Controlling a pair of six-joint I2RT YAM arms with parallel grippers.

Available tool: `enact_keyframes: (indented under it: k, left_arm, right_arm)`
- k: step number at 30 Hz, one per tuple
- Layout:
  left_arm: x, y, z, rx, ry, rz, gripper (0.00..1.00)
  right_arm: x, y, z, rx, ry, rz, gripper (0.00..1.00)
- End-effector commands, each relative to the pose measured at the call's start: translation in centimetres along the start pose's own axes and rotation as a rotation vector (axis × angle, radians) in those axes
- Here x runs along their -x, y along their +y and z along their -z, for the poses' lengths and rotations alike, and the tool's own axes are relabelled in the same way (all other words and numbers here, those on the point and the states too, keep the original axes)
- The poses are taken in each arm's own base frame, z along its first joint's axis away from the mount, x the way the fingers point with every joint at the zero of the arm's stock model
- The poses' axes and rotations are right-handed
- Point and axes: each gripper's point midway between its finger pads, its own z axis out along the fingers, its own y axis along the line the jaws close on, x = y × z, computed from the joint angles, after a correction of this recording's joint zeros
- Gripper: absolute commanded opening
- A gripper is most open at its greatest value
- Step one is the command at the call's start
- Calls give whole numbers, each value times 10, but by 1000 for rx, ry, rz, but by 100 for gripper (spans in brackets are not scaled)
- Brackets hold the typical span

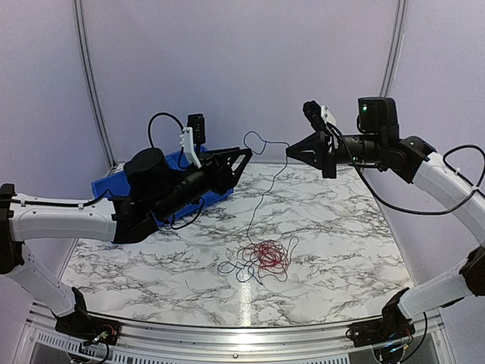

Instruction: Untangle the cables

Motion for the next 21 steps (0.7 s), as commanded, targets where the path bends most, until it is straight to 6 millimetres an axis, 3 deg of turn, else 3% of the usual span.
enact_keyframes:
  k: [1, 5, 10, 15, 21]
  left_arm:
    - [33, 11, 31, 72, -124, 55, 52]
    - [28, 12, 30, 63, -107, 31, 65]
    - [26, 0, 5, -1, -79, 22, 66]
    - [24, 6, -14, -1, -48, 32, 55]
    - [24, 6, -24, -54, -29, 35, 24]
  right_arm:
    - [15, 3, 9, -12, -35, 35, 0]
    - [13, 3, 7, -10, -33, 33, 0]
    - [11, 3, 5, -3, -31, 27, 0]
    - [11, 4, 6, 0, -33, 22, 0]
    - [8, 5, 6, -6, -30, 22, 0]
